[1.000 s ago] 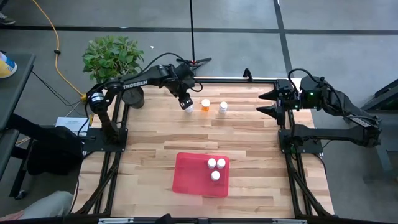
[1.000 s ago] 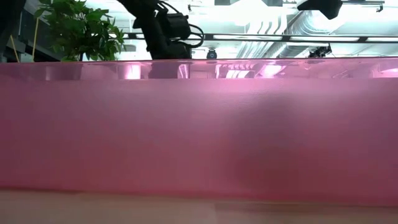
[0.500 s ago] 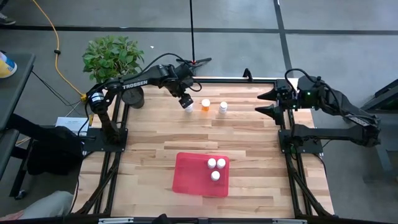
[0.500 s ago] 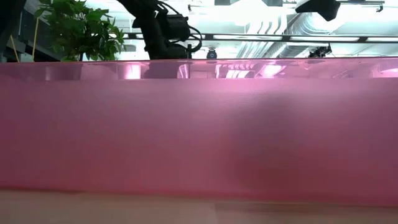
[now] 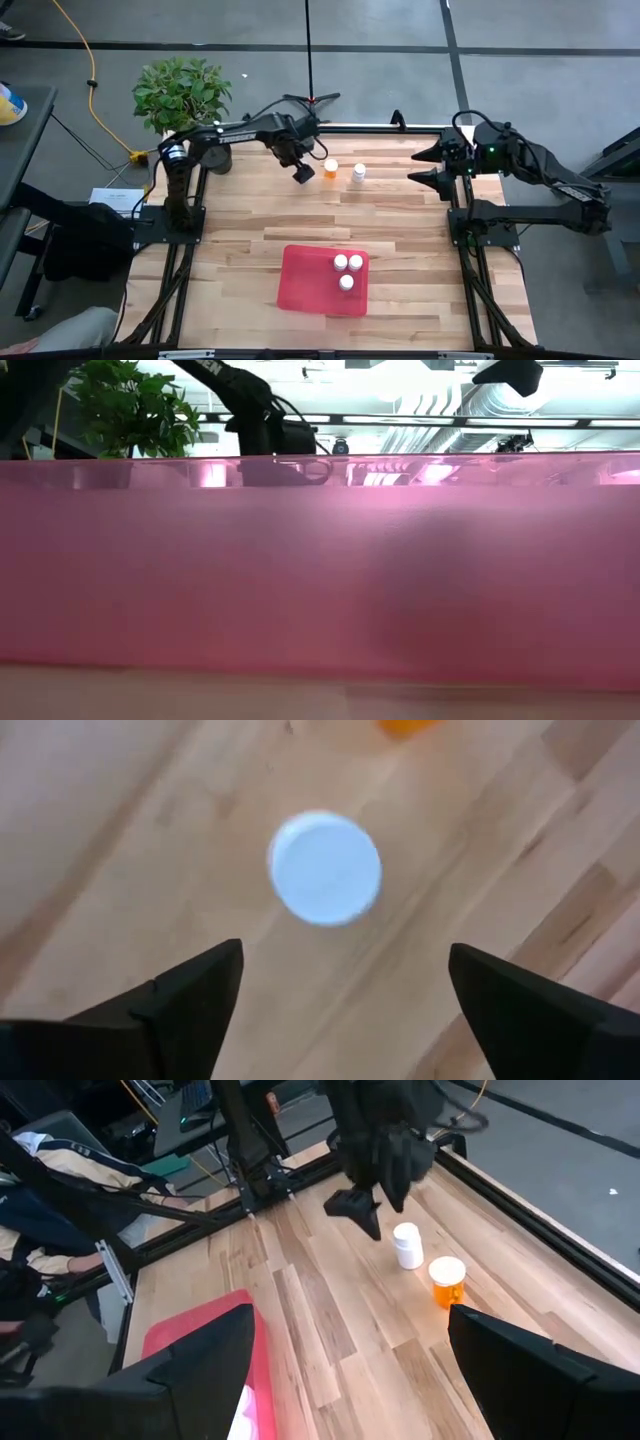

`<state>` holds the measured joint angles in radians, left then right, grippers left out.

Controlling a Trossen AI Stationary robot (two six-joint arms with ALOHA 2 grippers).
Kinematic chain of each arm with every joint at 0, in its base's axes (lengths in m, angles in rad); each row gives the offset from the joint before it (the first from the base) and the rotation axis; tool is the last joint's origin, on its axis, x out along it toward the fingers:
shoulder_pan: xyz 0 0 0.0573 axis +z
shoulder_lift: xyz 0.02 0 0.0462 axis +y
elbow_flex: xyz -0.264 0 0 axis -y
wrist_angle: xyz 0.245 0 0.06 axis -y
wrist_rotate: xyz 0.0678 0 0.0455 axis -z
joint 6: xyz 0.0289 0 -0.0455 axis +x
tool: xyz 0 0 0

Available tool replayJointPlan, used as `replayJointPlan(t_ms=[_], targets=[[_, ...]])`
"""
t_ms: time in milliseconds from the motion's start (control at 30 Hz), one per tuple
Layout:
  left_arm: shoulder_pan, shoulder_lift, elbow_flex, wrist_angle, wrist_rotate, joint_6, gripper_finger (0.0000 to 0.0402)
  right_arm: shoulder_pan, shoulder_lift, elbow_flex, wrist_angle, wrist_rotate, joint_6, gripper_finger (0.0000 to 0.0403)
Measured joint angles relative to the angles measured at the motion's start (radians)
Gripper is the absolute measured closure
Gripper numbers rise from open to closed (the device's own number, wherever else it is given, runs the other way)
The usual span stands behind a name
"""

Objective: Pick and place pill bottles into a basket
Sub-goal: Put the white pill bottle into the red bin

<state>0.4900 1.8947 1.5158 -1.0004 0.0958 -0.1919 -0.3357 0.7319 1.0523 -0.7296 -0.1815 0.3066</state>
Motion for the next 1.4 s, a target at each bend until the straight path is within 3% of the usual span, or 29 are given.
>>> replayJointPlan(t_ms=[500,1400], targets=[[-0.019,0.026,0.0,0.134,-0.085,0.003,0.0009,0.0,0.002,0.0,0.0,-0.009,0.006,0.008],[-0.019,0.082,0.001,0.144,-0.115,0.003,0.0021,0.0,0.002,0.0,-0.004,-0.008,0.026,0.008]])
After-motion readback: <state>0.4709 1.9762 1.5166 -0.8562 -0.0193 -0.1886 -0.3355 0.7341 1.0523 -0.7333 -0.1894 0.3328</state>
